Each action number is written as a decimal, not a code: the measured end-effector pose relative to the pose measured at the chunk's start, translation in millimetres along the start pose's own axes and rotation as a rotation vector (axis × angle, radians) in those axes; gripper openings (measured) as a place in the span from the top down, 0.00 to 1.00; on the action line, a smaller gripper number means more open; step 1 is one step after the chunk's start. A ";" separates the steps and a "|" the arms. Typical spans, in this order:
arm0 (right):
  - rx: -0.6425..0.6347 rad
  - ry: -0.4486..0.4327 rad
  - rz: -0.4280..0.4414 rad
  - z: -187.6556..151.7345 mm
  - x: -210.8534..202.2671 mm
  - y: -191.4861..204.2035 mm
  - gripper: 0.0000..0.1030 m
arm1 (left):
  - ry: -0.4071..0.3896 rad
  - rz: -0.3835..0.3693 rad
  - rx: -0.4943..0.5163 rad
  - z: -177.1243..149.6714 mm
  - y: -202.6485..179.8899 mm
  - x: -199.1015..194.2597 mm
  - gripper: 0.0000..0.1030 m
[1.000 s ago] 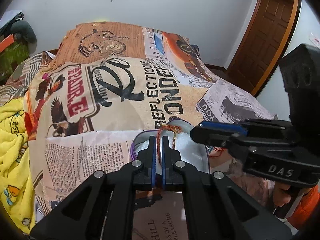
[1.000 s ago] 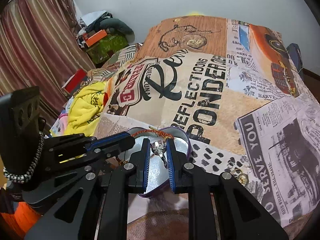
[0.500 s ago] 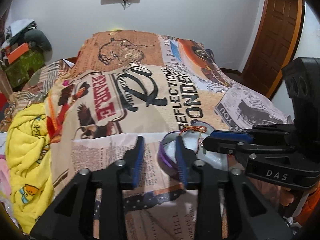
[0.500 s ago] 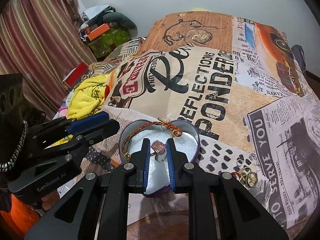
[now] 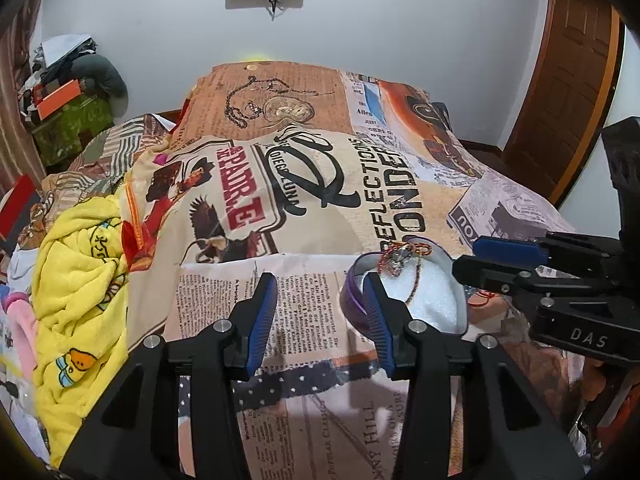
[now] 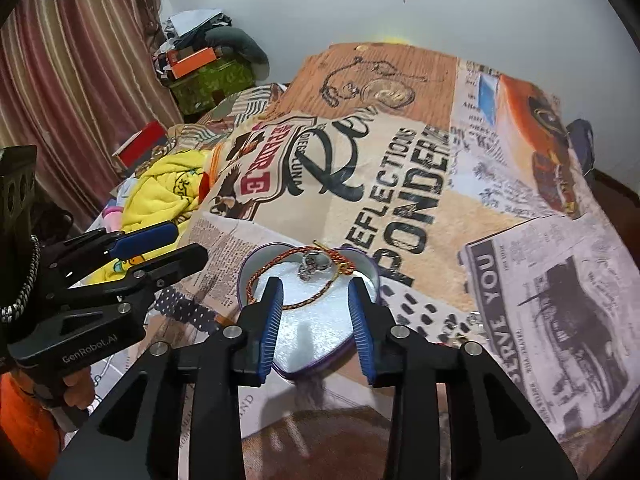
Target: Organize jewelry
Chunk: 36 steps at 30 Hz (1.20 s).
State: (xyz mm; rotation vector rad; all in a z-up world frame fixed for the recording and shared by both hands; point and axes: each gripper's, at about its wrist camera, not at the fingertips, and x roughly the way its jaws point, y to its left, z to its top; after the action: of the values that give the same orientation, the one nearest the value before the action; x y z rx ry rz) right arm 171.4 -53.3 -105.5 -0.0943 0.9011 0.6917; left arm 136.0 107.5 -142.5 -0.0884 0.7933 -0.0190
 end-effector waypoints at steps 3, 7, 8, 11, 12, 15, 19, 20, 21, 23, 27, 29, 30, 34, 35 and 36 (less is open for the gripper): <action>0.002 -0.012 -0.014 -1.0 -7.9 -3.1 0.69 | -0.004 -0.007 0.006 1.2 -7.4 -3.7 0.58; 0.012 -0.030 -0.035 -4.1 -21.3 -12.3 0.69 | -0.009 -0.028 0.021 4.2 -23.1 -7.4 0.58; 0.014 -0.034 -0.044 -5.2 -24.9 -15.3 0.69 | -0.010 -0.034 0.026 5.0 -27.3 -7.8 0.58; 0.024 -0.043 -0.065 -8.7 -34.2 -24.8 0.69 | -0.008 -0.053 0.039 7.4 -41.2 -7.5 0.58; 0.029 -0.046 -0.072 -10.0 -37.4 -28.6 0.69 | -0.006 -0.062 0.044 8.4 -46.6 -7.0 0.58; 0.046 -0.051 -0.090 -14.4 -46.1 -40.9 0.69 | 0.000 -0.084 0.062 10.7 -62.5 -5.2 0.58; 0.069 -0.056 -0.114 -20.6 -56.0 -56.2 0.69 | 0.016 -0.117 0.080 11.8 -80.9 -0.9 0.58; 0.075 -0.058 -0.121 -22.6 -58.2 -60.6 0.69 | 0.023 -0.127 0.083 11.7 -85.8 1.0 0.58; 0.082 -0.058 -0.127 -24.9 -60.2 -65.3 0.69 | 0.031 -0.139 0.087 11.7 -91.3 3.4 0.58; 0.097 -0.056 -0.138 -28.0 -63.3 -74.7 0.69 | 0.044 -0.154 0.095 10.9 -99.7 7.2 0.58; 0.126 -0.045 -0.159 -35.4 -66.6 -93.5 0.69 | 0.092 -0.199 0.102 7.0 -115.3 19.5 0.58; 0.138 -0.036 -0.163 -40.0 -67.6 -101.0 0.69 | 0.115 -0.217 0.102 4.3 -121.0 26.3 0.58; 0.147 -0.029 -0.161 -42.0 -66.5 -105.3 0.69 | 0.131 -0.227 0.101 2.4 -124.5 30.7 0.58; 0.161 0.000 -0.158 -49.6 -60.7 -115.4 0.69 | 0.179 -0.265 0.096 -5.8 -134.2 44.5 0.58; 0.162 0.010 -0.156 -51.3 -58.4 -117.0 0.69 | 0.188 -0.271 0.095 -7.3 -135.7 47.4 0.58; 0.163 0.018 -0.153 -52.9 -56.1 -118.5 0.69 | 0.199 -0.278 0.095 -9.0 -137.8 50.7 0.58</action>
State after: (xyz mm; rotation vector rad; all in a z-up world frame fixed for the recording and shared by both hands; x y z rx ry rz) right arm 181.1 -193.5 -121.2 -0.0235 0.9543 0.4743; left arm 167.4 -32.9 -172.8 -0.1075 0.9726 -0.3325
